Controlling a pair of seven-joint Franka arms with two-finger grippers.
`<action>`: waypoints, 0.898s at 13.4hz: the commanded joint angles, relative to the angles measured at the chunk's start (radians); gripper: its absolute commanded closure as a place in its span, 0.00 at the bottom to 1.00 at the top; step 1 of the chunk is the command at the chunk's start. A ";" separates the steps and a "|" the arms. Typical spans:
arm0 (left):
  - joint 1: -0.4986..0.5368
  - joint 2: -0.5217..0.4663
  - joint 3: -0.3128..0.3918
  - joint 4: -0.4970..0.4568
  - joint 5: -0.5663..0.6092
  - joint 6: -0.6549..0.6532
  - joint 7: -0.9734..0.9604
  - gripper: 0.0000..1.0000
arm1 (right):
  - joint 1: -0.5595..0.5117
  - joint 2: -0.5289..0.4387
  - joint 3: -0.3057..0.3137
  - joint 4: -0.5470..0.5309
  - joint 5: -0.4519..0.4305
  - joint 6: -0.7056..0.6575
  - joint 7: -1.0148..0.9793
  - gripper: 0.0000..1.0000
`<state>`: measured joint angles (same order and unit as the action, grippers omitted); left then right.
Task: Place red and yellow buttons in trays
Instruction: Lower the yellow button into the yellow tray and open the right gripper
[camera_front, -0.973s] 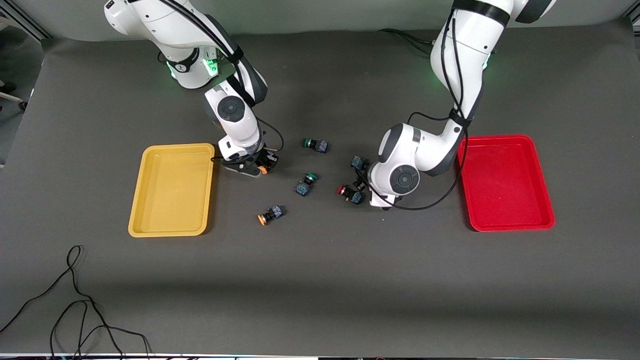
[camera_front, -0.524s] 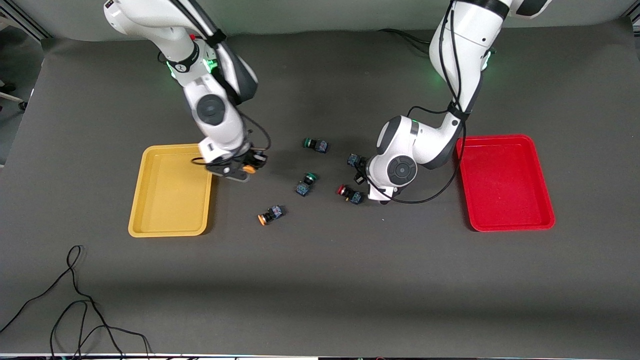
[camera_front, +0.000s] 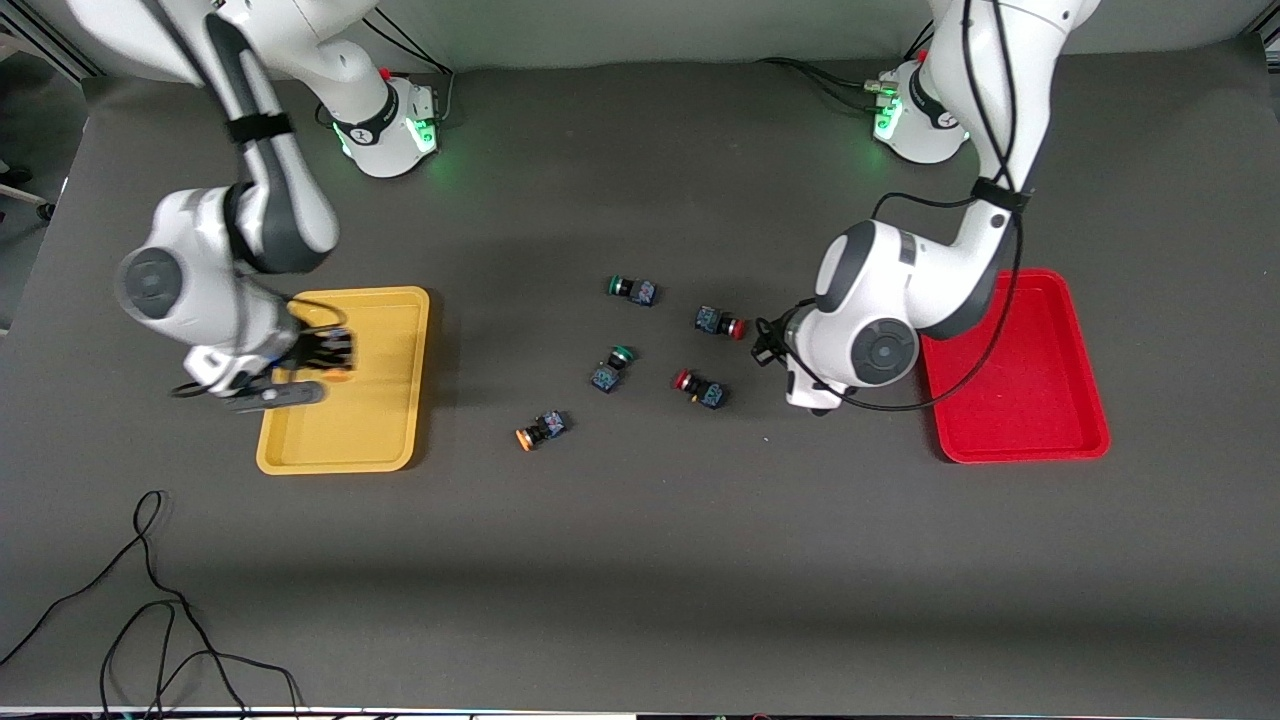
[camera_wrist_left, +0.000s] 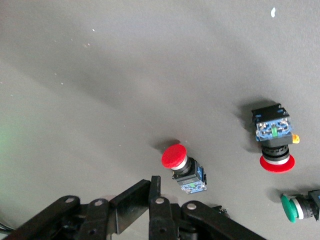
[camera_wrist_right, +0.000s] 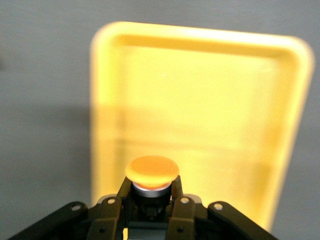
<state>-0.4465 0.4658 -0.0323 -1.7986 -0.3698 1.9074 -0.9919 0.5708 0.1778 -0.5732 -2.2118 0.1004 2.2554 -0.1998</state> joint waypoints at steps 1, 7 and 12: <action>-0.037 0.017 -0.009 -0.027 -0.008 0.054 -0.052 0.00 | -0.053 0.136 -0.036 0.008 0.051 0.110 -0.195 0.81; -0.101 0.079 -0.014 -0.094 -0.083 0.248 -0.165 0.00 | -0.071 0.315 -0.028 0.041 0.294 0.195 -0.388 0.34; -0.170 0.113 -0.014 -0.128 -0.117 0.377 -0.192 0.29 | -0.071 0.275 -0.039 0.130 0.294 0.034 -0.372 0.00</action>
<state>-0.5824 0.5898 -0.0580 -1.8957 -0.4694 2.2463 -1.1626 0.4952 0.4897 -0.5991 -2.1211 0.3691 2.3694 -0.5570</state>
